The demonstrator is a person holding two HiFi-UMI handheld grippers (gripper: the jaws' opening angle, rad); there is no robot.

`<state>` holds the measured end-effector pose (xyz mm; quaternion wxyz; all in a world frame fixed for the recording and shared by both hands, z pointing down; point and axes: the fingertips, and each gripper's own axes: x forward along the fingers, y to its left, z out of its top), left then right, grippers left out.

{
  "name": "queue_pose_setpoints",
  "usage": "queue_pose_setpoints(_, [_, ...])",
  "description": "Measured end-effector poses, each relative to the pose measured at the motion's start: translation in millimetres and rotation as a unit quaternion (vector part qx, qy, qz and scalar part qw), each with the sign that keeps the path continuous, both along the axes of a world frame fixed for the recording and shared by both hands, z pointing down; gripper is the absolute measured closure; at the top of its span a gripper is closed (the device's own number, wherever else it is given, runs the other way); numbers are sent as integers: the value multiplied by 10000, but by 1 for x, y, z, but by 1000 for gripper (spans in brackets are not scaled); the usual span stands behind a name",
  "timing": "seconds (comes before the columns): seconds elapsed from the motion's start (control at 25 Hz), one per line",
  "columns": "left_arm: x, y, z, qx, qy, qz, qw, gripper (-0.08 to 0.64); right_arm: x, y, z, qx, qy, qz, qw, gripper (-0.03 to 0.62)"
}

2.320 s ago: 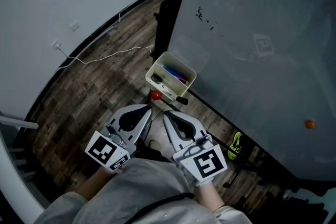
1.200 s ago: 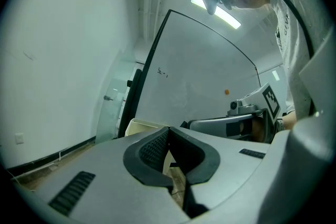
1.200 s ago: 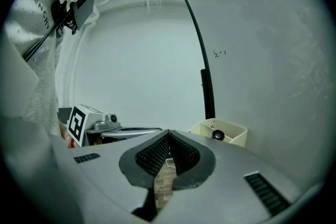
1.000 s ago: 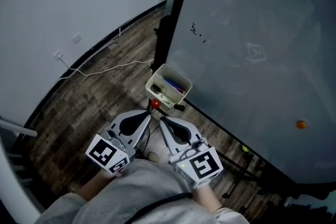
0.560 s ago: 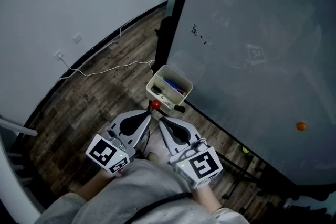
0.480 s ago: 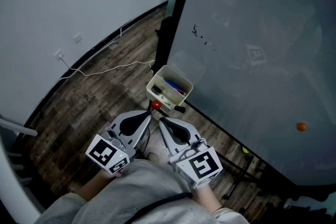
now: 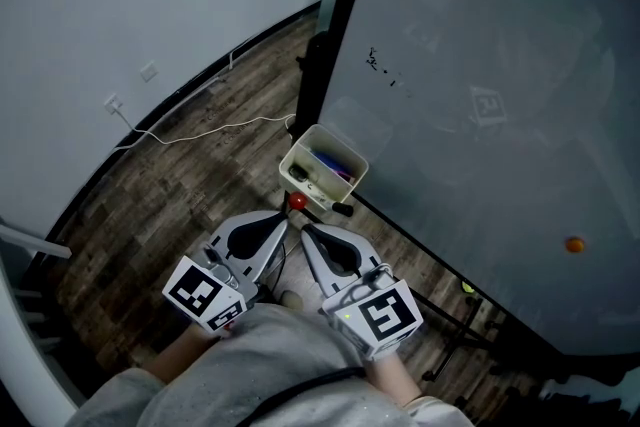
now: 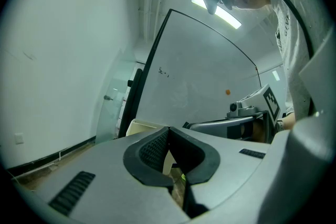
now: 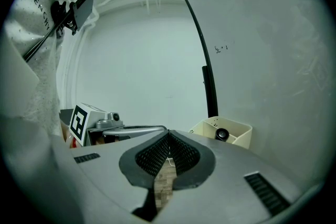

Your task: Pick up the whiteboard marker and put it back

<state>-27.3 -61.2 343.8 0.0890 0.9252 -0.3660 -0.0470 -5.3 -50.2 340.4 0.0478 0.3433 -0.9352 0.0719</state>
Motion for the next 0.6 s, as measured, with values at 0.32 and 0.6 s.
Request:
queue_pose_setpoints(0.32, [-1, 1, 1, -11, -12, -70, 10000, 546, -2, 1, 1, -14, 3, -70, 10000, 572])
queue_pose_setpoints(0.6, [4, 9, 2, 1, -25, -149, 9999, 546, 0, 7, 1, 22, -12, -207, 9998, 572])
